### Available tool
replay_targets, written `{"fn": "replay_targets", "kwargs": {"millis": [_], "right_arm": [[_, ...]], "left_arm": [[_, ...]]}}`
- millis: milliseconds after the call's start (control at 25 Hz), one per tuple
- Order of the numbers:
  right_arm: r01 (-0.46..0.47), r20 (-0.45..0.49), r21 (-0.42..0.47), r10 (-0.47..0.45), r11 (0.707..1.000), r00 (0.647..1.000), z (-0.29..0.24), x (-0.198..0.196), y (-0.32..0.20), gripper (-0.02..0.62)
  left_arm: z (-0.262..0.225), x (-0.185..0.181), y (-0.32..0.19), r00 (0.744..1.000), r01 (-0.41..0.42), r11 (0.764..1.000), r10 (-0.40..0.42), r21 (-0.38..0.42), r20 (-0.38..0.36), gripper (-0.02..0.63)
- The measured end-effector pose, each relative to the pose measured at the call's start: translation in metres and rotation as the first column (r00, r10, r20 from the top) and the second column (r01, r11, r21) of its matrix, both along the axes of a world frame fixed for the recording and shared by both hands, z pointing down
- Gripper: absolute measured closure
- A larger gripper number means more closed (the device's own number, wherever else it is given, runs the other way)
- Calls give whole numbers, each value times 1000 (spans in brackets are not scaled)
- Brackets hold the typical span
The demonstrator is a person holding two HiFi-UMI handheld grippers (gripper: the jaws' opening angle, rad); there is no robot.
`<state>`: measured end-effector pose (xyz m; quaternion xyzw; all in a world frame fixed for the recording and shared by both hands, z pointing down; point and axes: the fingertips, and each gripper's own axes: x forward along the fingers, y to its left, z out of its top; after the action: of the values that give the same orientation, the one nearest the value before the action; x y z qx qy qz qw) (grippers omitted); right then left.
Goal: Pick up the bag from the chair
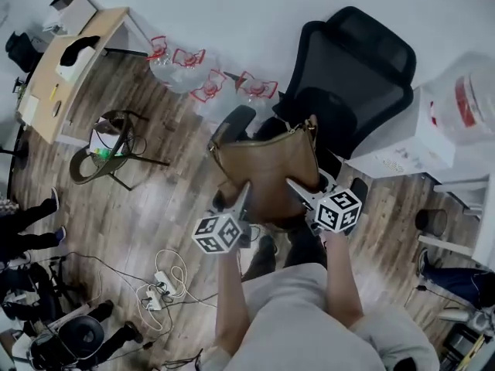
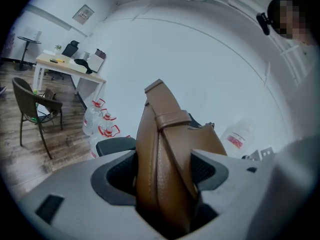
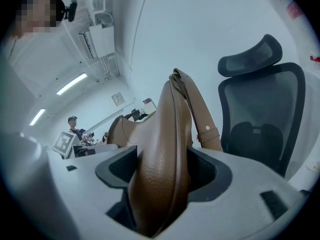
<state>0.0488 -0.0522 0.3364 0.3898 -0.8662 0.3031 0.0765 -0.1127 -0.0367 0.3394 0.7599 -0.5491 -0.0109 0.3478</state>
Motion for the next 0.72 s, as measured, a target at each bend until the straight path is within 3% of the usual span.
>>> {"fn": "replay_targets", "kwargs": {"millis": [360, 720], "right_arm": [[-13, 45, 117, 8, 993, 999, -71, -34, -1, 305], [-15, 28, 162, 11, 987, 1000, -98, -43, 10, 308]], "left_arm": [[-66, -35, -8, 994, -110, 988, 109, 104, 22, 301], [-95, -42, 1, 991, -130, 978, 122, 160, 58, 308]]}}
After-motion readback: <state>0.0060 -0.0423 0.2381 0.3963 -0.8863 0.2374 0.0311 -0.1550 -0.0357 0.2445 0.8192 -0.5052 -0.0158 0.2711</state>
